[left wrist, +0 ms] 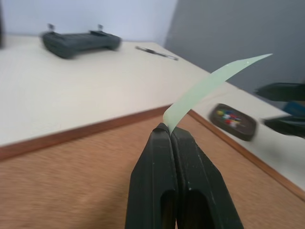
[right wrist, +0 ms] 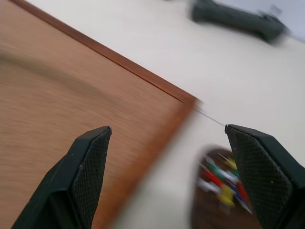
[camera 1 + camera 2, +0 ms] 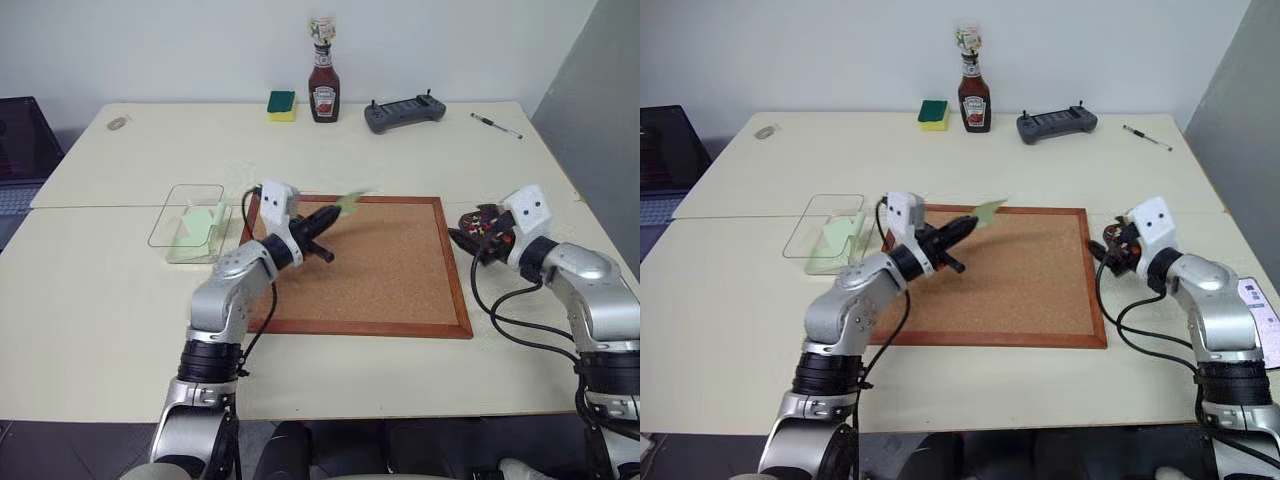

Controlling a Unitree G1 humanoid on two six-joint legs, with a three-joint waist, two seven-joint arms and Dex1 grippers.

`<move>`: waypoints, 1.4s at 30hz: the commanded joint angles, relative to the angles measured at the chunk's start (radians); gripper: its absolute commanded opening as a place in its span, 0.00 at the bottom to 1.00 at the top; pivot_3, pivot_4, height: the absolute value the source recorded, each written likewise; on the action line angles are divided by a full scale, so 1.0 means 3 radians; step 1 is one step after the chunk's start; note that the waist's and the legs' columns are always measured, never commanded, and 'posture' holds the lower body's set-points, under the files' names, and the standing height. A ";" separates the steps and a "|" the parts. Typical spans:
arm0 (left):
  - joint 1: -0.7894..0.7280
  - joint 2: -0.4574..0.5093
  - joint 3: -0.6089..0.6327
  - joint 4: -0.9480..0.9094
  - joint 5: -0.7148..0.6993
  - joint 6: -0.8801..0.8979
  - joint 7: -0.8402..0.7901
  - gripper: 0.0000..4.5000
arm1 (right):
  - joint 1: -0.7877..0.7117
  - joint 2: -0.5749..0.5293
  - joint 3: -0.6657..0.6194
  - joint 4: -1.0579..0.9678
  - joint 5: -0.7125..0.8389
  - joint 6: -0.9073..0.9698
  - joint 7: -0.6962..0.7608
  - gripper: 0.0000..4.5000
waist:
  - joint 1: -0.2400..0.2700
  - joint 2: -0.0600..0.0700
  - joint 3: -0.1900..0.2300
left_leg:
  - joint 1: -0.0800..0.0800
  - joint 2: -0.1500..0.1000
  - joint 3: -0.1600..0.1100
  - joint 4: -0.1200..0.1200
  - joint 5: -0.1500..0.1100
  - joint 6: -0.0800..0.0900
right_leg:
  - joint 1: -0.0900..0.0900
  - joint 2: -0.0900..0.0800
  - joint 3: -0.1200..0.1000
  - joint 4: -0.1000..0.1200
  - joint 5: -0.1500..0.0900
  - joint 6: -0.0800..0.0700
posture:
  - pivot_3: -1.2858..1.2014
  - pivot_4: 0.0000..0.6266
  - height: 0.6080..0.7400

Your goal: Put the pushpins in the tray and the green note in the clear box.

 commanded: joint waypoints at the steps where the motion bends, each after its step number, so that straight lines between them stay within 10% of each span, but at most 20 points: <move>1: -0.0114 0.0190 0.0264 -0.0286 0.0093 0.0212 0.0366 0.00 | -0.0246 0.0075 0.0172 -0.0348 0.0270 0.0069 0.0261 0.90 | -0.0012 0.0000 0.0000 | 0.0001 0.0000 0.0000 0.0000 0.0000 0.0000 | 0.0000 0.0000 0.0000 0.0001 0.0000 0.0000 | 0.52 0.24 1.00; 12: -0.0087 0.0953 0.0883 -0.0157 0.0289 0.0689 0.0832 0.00 | -0.0818 0.0709 0.0846 -0.0248 0.0275 0.0209 0.0317 0.90 | -0.0024 -0.0002 0.0001 | -0.0002 0.0000 -0.0011 -0.0003 0.0002 -0.0003 | -0.0006 0.0000 -0.0007 0.0002 0.0000 -0.0001 | 0.52 0.24 1.00; 24: -0.0050 0.1081 0.1081 0.0408 0.0506 0.0674 0.1150 0.00 | -0.0860 0.0903 0.1018 -0.0205 0.0220 0.0219 0.0311 0.90 | 0.0020 -0.0006 0.0003 | -0.0009 -0.0001 -0.0010 -0.0003 0.0006 -0.0012 | -0.0017 -0.0001 -0.0008 0.0005 0.0000 -0.0001 | 0.52 0.24 1.00; 42: -0.0013 0.1049 0.1112 0.0164 0.0353 0.1011 0.1156 0.72 | -0.0876 0.0963 0.1001 -0.0212 0.0224 0.0245 0.0271 0.92 | 0.0016 -0.0007 0.0004 | -0.0010 0.0000 -0.0010 -0.0003 0.0006 -0.0012 | -0.0020 -0.0001 -0.0008 0.0007 0.0000 -0.0001 | 0.52 0.24 1.00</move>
